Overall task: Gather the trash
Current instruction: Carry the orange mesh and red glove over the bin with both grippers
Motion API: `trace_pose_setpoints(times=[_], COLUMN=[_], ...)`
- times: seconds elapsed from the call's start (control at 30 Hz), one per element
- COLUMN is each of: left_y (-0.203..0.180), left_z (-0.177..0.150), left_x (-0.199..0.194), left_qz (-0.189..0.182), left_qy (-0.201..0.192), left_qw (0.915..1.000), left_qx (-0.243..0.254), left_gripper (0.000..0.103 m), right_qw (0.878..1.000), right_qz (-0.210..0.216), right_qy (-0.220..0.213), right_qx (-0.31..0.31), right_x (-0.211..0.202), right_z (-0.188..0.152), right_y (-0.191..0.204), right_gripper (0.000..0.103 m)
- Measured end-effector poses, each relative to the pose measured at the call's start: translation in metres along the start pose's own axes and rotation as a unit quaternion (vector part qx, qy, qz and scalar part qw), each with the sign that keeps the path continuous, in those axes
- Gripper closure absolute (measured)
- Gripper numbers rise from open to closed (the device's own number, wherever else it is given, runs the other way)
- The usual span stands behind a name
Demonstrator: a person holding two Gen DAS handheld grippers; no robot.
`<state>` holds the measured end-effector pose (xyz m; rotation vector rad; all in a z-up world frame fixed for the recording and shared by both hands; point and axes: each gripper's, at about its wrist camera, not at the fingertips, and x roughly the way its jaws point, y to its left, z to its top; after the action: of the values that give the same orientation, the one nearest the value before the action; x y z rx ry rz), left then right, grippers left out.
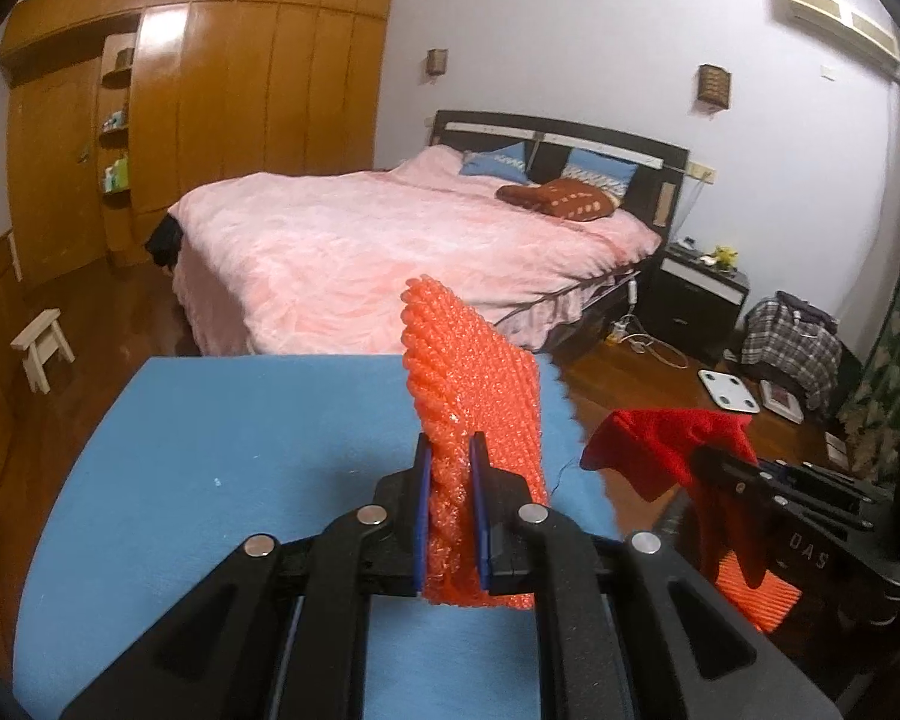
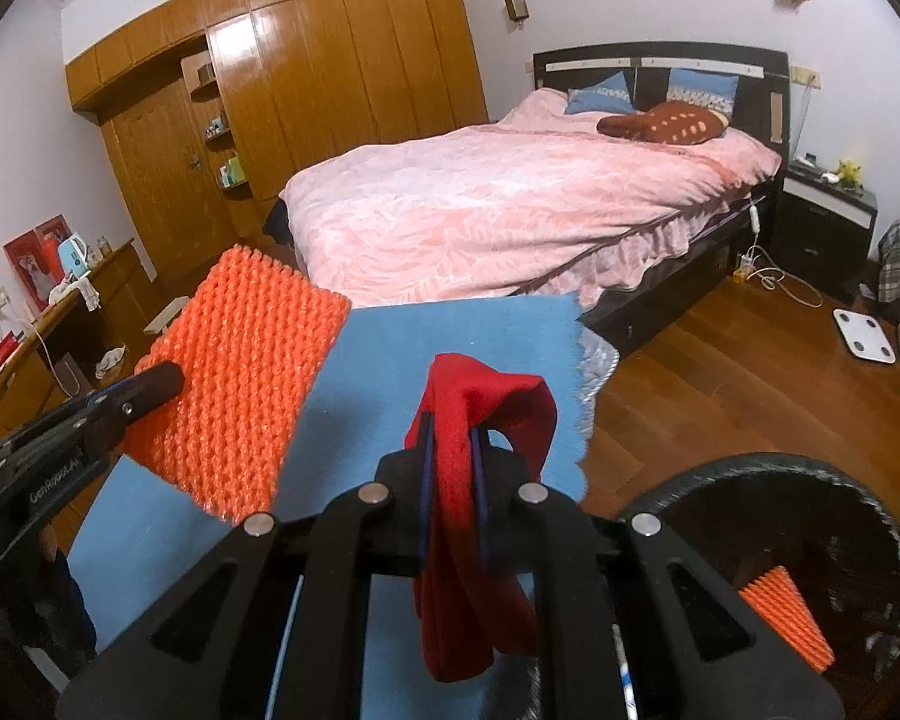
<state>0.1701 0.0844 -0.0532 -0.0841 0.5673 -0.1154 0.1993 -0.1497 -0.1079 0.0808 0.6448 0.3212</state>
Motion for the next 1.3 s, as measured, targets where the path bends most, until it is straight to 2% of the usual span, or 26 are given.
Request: trace_pose_setpoints(times=[0.37,0.7,1.3], left_y=[-0.054,-0.098,-0.176], left_z=[0.004,-0.001,-0.018], left_x=[-0.031,-0.044,-0.028], left_qz=[-0.047,-0.09,-0.158], left_qy=[-0.023,-0.024,-0.002], left_qw=[0.9981,0.994,0.9822], left_qx=[0.031,0.058,0.102], left_gripper=[0.091,0.091,0.091], right_qw=[0.999,0.996,0.987], right_qz=[-0.035,-0.071,-0.141], right_qy=[-0.026,-0.042,-0.05], right_qx=[0.013,0.019,0.062], right_x=[-0.073,-0.113,-0.16], right_z=[-0.017,-0.03,-0.061], right_y=[-0.033,-0.058,-0.117], right_gripper=[0.092,0.092,0.092])
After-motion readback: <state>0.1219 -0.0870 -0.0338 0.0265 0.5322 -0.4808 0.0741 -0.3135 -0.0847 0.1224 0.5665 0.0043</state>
